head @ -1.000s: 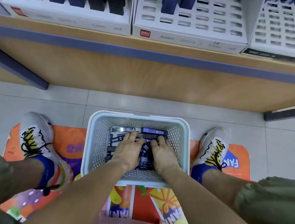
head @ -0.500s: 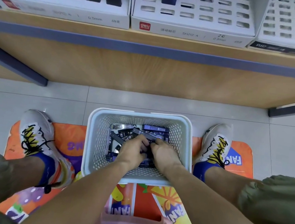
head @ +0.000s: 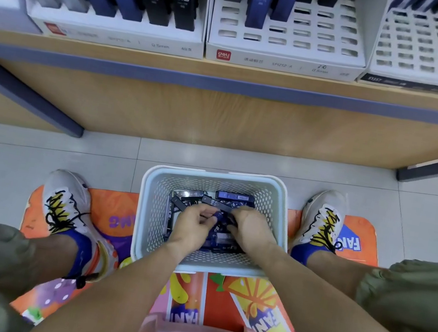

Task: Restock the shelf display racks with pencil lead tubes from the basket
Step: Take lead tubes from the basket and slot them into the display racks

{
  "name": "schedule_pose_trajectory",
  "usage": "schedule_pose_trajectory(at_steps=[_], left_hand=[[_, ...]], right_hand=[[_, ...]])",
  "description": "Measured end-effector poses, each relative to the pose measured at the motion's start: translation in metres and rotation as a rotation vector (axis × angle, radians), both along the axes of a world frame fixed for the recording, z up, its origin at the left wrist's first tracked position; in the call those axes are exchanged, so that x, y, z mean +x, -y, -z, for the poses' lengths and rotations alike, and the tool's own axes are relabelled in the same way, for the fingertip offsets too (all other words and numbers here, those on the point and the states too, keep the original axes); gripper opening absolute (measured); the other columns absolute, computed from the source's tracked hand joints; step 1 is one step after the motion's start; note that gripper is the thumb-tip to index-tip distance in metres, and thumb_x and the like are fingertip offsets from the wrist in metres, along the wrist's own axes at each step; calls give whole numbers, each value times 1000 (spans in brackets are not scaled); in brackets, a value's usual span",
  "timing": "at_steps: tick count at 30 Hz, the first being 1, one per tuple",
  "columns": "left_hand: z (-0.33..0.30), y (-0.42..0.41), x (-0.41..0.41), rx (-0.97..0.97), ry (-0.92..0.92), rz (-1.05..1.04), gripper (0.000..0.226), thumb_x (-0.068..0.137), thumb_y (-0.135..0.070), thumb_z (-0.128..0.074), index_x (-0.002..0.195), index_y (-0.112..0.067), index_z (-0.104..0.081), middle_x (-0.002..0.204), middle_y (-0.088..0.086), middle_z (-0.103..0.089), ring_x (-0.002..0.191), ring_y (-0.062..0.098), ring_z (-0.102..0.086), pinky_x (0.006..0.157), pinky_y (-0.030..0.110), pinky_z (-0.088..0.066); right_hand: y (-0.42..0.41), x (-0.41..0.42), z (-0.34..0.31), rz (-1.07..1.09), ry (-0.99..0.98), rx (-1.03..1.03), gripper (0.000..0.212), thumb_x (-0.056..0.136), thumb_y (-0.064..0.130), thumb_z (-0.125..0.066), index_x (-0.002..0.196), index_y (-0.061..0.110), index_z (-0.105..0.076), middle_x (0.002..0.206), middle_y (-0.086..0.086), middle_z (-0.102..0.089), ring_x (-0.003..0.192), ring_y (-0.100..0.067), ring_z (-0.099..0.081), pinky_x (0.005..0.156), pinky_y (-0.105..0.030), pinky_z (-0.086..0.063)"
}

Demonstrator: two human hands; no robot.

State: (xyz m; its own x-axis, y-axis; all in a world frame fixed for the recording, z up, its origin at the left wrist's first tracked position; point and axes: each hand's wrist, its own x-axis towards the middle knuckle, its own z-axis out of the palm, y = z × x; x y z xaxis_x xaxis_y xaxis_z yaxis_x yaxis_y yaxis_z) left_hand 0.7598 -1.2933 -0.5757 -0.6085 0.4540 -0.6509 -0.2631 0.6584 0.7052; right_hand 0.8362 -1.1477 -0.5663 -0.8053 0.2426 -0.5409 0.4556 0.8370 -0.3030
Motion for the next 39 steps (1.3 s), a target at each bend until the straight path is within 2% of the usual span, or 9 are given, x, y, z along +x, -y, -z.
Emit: schedule_pose_trajectory(at_steps=[3, 7, 10, 13, 17, 24, 29, 36, 39], left_hand=[[-13, -3, -4, 49, 100, -228, 20, 104, -13, -56, 123, -14, -63, 101, -2, -66, 89, 15, -65, 86, 38, -57], [-41, -4, -9, 155, 207, -373, 18, 108, -17, -47, 125, -18, -54, 105, 7, -69, 89, 20, -67, 76, 37, -56], [-65, -5, -10, 229, 301, -341, 15, 109, -28, -44, 123, -31, -51, 120, 8, -66, 104, 27, -69, 82, 44, -62], [-102, -11, -12, 365, 436, -370, 16, 110, -30, -42, 125, -30, -46, 119, 13, -70, 85, 33, -73, 64, 42, -62], [-158, -19, -24, 485, 436, -338, 14, 111, -31, -37, 123, -25, -42, 91, 19, -72, 61, 30, -64, 45, 29, -48], [-265, -27, -63, 663, 301, -241, 43, 108, -43, -39, 138, -12, -46, 99, 25, -61, 58, 24, -56, 47, 31, -42], [-337, -40, -88, 734, 161, -225, 35, 109, -38, -38, 133, -14, -50, 91, 21, -58, 55, 22, -49, 47, 27, -34], [-360, -49, -111, 593, -55, -256, 29, 109, -42, -39, 113, -22, -59, 65, 3, -63, 59, 19, -53, 53, 27, -28], [-353, -53, -109, 598, 68, -263, 41, 105, -48, -46, 108, -11, -62, 63, 5, -56, 44, 14, -42, 52, 27, -21]], right_hand=[[-2, -4, -14, 333, -104, -151, 18, 93, 28, -71, 98, 11, -69, 91, -6, -72, 84, -26, -66, 66, -30, -42], [-1, -12, -47, 748, -218, -511, 13, 85, 26, -83, 80, 18, -73, 73, 2, -74, 60, -8, -63, 59, -21, -49], [4, -19, -83, 908, -267, -806, 20, 85, 13, -82, 94, -3, -74, 78, -13, -76, 60, -14, -68, 61, -29, -56], [7, -26, -117, 943, -280, -976, 17, 85, 6, -80, 98, -3, -72, 77, -12, -76, 65, -19, -73, 60, -30, -61], [-1, -37, -168, 859, -352, -967, 28, 84, 11, -81, 104, -6, -72, 96, -22, -76, 81, -27, -73, 83, -42, -62], [-16, -67, -291, 547, -554, -735, 22, 81, 17, -85, 95, 1, -77, 85, -9, -78, 73, -11, -72, 71, -27, -59], [-22, -90, -361, 413, -762, -582, 33, 70, 25, -93, 95, 17, -72, 86, -6, -76, 80, -20, -74, 71, -44, -64], [-32, -113, -380, 417, -835, -454, 64, 58, 43, -95, 96, 23, -48, 86, -9, -73, 61, -27, -71, 60, -51, -61], [-37, -117, -368, 488, -765, -622, 57, 63, 29, -97, 94, 14, -50, 73, -7, -68, 52, -17, -65, 59, -44, -62]])
